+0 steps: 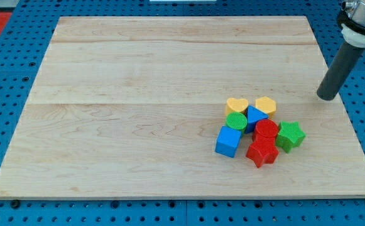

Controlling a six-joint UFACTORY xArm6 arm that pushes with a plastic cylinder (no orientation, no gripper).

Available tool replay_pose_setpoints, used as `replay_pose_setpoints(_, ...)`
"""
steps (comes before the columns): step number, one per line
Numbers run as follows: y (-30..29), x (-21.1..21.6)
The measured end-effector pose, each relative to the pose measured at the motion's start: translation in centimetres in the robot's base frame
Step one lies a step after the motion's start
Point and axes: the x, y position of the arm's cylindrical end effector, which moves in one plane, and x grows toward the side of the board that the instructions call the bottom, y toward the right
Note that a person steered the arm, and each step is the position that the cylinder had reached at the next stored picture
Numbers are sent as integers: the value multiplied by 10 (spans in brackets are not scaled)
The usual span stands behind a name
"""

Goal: Push the green star into the yellow heart

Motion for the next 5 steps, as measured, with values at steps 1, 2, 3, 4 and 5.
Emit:
replay_pose_setpoints(1, 6, 0)
replay_pose_setpoints(2, 25, 22)
replay_pose_setpoints(3, 32, 49)
replay_pose_setpoints(4, 30, 79)
replay_pose_setpoints(5, 13, 101)
